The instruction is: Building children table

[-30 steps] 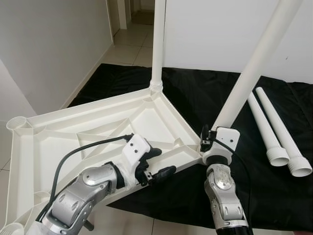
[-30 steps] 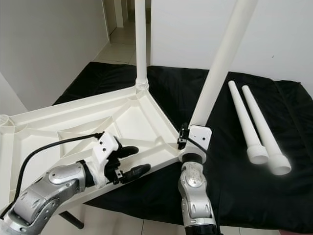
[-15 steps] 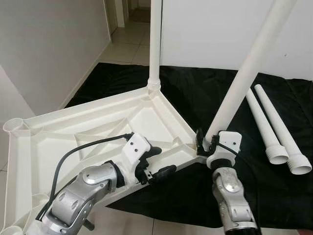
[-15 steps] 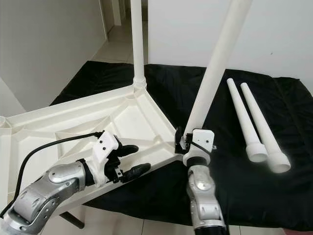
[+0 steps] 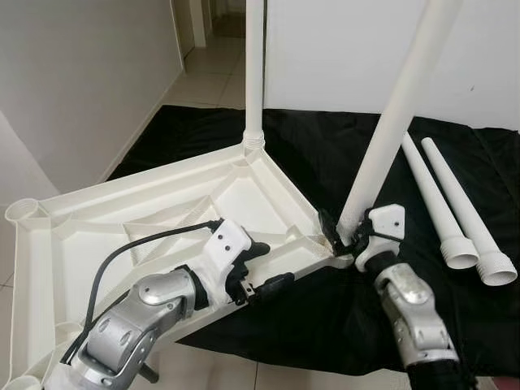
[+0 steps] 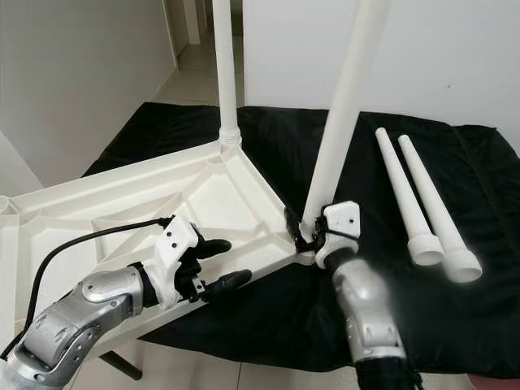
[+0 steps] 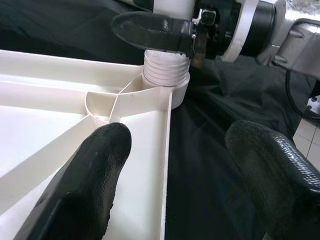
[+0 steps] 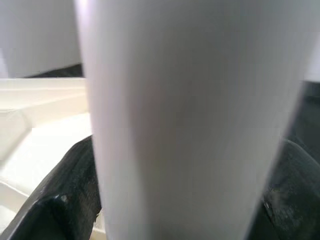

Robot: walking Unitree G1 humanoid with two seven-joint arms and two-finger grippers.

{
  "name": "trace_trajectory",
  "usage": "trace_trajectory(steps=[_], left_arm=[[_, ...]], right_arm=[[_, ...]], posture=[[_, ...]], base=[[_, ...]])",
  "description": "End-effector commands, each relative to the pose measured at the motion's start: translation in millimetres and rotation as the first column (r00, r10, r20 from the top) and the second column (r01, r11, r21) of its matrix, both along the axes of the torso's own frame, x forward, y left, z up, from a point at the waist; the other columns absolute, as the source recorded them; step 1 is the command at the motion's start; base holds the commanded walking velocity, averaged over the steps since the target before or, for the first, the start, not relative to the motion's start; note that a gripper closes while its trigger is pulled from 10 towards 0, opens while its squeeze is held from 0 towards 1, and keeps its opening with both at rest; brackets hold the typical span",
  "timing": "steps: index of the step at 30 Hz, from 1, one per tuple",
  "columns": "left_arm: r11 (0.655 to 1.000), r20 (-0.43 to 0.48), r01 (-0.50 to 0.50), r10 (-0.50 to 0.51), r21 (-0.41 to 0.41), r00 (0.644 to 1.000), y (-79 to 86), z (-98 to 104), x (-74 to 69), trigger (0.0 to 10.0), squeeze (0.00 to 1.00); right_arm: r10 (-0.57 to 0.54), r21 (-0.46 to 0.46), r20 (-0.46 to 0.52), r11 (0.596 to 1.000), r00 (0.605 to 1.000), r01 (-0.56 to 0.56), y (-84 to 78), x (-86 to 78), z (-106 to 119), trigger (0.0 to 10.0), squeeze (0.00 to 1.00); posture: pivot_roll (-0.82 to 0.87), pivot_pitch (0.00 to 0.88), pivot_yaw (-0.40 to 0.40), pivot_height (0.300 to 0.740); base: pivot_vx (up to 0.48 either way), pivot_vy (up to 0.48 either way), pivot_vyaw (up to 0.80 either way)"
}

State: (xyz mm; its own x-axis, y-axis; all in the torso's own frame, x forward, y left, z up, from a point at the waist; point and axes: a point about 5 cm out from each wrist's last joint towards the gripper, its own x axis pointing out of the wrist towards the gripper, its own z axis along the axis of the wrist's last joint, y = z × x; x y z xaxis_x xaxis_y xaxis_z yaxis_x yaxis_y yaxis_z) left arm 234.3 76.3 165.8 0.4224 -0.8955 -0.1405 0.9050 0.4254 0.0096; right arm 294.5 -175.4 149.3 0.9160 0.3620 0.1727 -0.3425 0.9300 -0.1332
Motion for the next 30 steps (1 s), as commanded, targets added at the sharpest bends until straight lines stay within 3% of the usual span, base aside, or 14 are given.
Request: trace_trajectory(steps=[1, 4, 5, 8, 9, 11, 12, 13, 14, 26, 27, 30], left_arm=[[1.0, -0.005, 0.018, -0.018, 0.011, 1.0, -0.1, -3, 0.4, 10.0, 0.0], [1.0, -0.003, 0.019, -0.019, 0.011, 1.0, -0.4, -2, 1.0, 10.0, 0.0], [1.0, -0.002, 0.019, -0.019, 0.01, 1.0, -0.6, -2, 1.1, 10.0, 0.0], [1.0, -0.002, 0.019, -0.019, 0.01, 1.0, -0.8, -2, 1.2, 10.0, 0.0], [1.0, -0.002, 0.018, -0.018, 0.01, 1.0, -0.7, -2, 1.2, 10.0, 0.0], [1.0, -0.002, 0.017, -0.017, 0.009, 1.0, -0.5, -2, 1.3, 10.0, 0.0], [1.0, 0.0, 0.016, -0.016, 0.009, 1.0, -0.5, -2, 1.3, 10.0, 0.0], [1.0, 0.0, 0.016, -0.016, 0.009, 1.0, -0.5, -2, 1.3, 10.0, 0.0], [1.0, 0.0, 0.015, -0.015, 0.008, 1.0, -0.5, -2, 1.3, 10.0, 0.0], [1.0, -0.002, 0.015, -0.015, 0.01, 1.0, 0.1, -2, -0.1, 10.0, 0.0], [1.0, -0.004, 0.017, -0.017, 0.01, 1.0, 0.1, -3, -0.5, 10.0, 0.0], [1.0, -0.007, 0.023, -0.023, 0.011, 1.0, -0.1, -3, -1.1, 10.0, 0.0]], right_arm=[[0.04, 0.001, -0.018, 0.999, 0.999, -0.04, 4.5, 0.4, -4, 10.0, 0.0], [0.098, -0.027, -0.023, 0.995, 0.995, -0.098, 3.6, 2.3, -3, 10.0, 0.0], [0.131, -0.04, -0.029, 0.99, 0.991, -0.132, 2.6, 3.4, -2, 6.8, 0.0], [0.165, -0.061, -0.036, 0.984, 0.986, -0.167, 0.8, 4.7, -1, 6.6, 0.0], [0.182, -0.075, -0.042, 0.98, 0.982, -0.184, -0.8, 5.2, -1, 4.1, 0.0], [0.194, -0.088, -0.051, 0.976, 0.98, -0.198, -3.1, 5.6, -2, 3.6, 0.0], [0.207, -0.101, -0.061, 0.972, 0.976, -0.212, -5.6, 5.6, -2, 0.9, 0.0], [0.207, -0.101, -0.061, 0.972, 0.976, -0.212, -5.6, 5.6, -2, 0.9, 0.0], [0.215, -0.106, -0.072, 0.969, 0.974, -0.222, -8.7, 5.5, -4, 0.0, 0.0], [0.207, -0.063, -0.123, 0.974, 0.971, -0.215, -18.6, 0.9, -15, 0.0, 0.0], [0.189, -0.039, -0.133, 0.98, 0.973, -0.196, -19.9, 0.6, -17, 10.0, 0.0], [0.162, 0.011, -0.156, 0.987, 0.974, -0.162, -21.2, 0.8, -20, 10.0, 0.0]], posture=[[-0.08, 0.042, 0.066, 0.74], [-0.08, 0.04, 0.066, 0.74], [-0.08, 0.04, 0.062, 0.74], [-0.08, 0.039, 0.062, 0.74], [-0.08, 0.038, 0.062, 0.74], [-0.08, 0.038, 0.059, 0.74], [-0.08, 0.037, 0.057, 0.74], [-0.08, 0.037, 0.057, 0.74], [-0.08, 0.037, 0.057, 0.74], [-0.08, 0.04, 0.057, 0.74], [-0.08, 0.043, 0.061, 0.74], [-0.09, 0.045, 0.063, 0.74]], base=[[0.0, 0.0, 0.0], [0.0, 0.0, 0.0], [0.0, 0.0, 0.0], [0.0, 0.0, 0.0], [0.0, 0.0, 0.0], [0.0, 0.0, 0.0], [0.0, 0.0, 0.0], [0.0, 0.0, 0.0], [0.0, 0.0, 0.0], [0.0, 0.0, 0.0], [0.0, 0.0, 0.0], [0.0, 0.0, 0.0]])
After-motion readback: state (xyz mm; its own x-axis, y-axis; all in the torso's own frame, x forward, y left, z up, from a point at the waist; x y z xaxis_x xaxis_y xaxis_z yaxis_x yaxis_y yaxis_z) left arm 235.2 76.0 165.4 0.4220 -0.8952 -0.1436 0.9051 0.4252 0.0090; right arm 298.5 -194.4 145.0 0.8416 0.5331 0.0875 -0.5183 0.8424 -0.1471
